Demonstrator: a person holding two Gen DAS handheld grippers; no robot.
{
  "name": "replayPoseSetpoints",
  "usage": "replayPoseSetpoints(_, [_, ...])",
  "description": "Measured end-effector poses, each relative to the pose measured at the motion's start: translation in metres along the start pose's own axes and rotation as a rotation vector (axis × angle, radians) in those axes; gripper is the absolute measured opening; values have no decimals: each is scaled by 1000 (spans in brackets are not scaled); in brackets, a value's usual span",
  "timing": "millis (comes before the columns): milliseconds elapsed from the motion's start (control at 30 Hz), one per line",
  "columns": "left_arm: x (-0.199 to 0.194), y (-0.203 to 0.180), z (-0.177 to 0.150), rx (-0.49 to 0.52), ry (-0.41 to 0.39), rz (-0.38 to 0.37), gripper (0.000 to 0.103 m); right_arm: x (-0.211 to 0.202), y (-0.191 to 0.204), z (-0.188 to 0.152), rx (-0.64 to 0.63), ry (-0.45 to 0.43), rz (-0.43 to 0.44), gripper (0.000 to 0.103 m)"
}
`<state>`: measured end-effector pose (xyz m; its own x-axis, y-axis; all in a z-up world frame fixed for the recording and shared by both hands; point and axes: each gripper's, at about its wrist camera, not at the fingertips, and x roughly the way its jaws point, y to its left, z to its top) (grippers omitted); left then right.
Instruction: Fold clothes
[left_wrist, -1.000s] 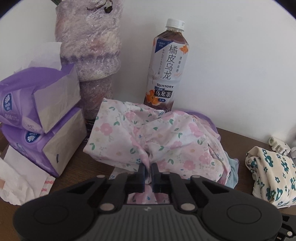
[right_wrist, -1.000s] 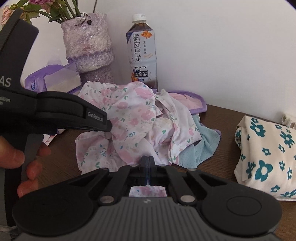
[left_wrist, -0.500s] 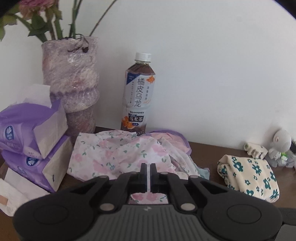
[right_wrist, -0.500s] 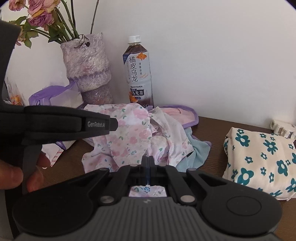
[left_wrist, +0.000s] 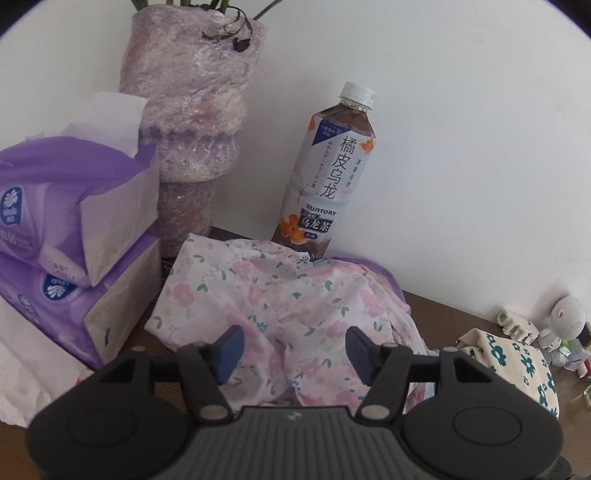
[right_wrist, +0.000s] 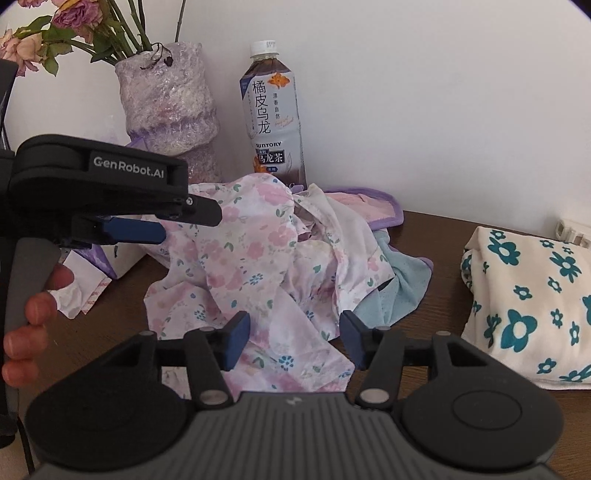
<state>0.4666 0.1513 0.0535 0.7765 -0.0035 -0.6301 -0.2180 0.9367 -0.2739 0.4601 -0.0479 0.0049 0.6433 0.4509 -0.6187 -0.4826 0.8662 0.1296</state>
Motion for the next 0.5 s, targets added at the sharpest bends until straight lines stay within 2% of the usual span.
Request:
replayPoseSetpoints(167, [12, -2, 0, 18, -29, -16, 54, 13, -4, -6, -6, -20, 5, 55])
replayPoseSetpoints(333, [12, -4, 2, 47, -82, -5, 56, 13, -8, -8, 3, -51, 10, 55])
replayPoseSetpoints(500, [18, -16, 0, 158, -37, 11, 56, 9, -12, -9, 9, -86, 7, 55])
